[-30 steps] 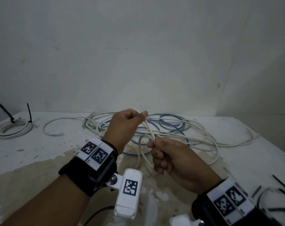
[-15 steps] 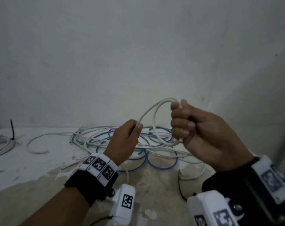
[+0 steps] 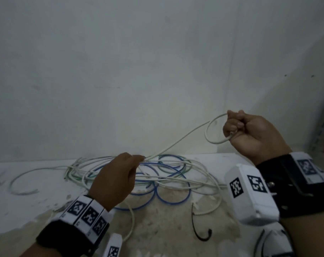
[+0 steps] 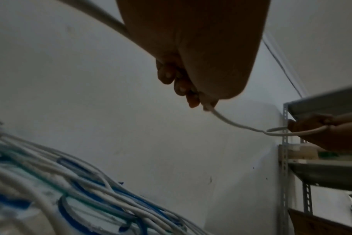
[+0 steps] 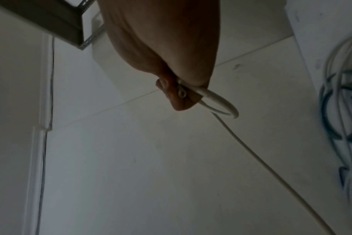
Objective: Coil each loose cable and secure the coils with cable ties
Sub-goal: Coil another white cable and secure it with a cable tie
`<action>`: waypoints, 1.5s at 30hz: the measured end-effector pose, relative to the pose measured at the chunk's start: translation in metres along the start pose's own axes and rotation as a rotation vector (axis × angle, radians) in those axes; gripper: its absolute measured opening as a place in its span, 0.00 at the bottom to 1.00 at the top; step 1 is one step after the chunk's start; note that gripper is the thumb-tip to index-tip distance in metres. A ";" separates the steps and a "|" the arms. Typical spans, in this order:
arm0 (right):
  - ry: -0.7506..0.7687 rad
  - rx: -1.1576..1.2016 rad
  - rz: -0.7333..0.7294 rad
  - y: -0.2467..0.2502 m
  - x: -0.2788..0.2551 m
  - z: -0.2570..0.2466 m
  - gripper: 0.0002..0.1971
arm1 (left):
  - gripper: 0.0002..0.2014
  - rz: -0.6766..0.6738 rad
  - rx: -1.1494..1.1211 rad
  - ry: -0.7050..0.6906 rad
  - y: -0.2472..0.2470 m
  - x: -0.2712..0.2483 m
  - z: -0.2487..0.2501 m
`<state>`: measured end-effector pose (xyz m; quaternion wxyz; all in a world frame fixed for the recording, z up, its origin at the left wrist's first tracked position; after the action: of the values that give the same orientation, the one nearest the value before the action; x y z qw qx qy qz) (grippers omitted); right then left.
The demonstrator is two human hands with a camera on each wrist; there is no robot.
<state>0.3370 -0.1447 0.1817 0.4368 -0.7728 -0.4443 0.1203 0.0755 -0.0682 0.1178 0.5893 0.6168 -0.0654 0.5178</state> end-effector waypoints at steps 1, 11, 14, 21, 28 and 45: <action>-0.013 -0.037 0.006 0.001 0.000 0.006 0.11 | 0.18 -0.030 0.064 -0.042 -0.001 0.000 0.006; -0.281 -0.430 -0.062 0.002 -0.020 0.089 0.14 | 0.14 -0.159 0.012 -0.392 0.014 -0.021 0.079; -0.341 -0.470 -0.104 0.004 -0.029 0.118 0.11 | 0.14 -0.107 -0.078 -0.420 0.028 -0.022 0.088; -0.416 -0.656 -0.342 -0.014 -0.068 0.164 0.12 | 0.03 0.047 -0.213 -0.429 0.046 -0.019 0.089; -0.500 -0.548 -0.481 -0.043 -0.098 0.173 0.12 | 0.12 0.110 -0.351 -0.010 0.051 0.005 0.030; -0.520 -0.218 -0.089 -0.026 -0.075 0.163 0.15 | 0.23 -0.114 -0.072 -0.141 -0.014 -0.042 0.054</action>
<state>0.1849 -0.1061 0.0914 0.2274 -0.7383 -0.5852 0.2466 0.0958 -0.1292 0.0907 0.6335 0.6327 -0.0903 0.4361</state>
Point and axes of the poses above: each hand's wrist, its own x-axis towards the middle knuckle, its own y-axis out of the back of the hand, z = x × y, the point moved 10 cm from there along x, towards the middle knuckle, and after that the axes turned 8 degrees about y, right-handed, at the moved point
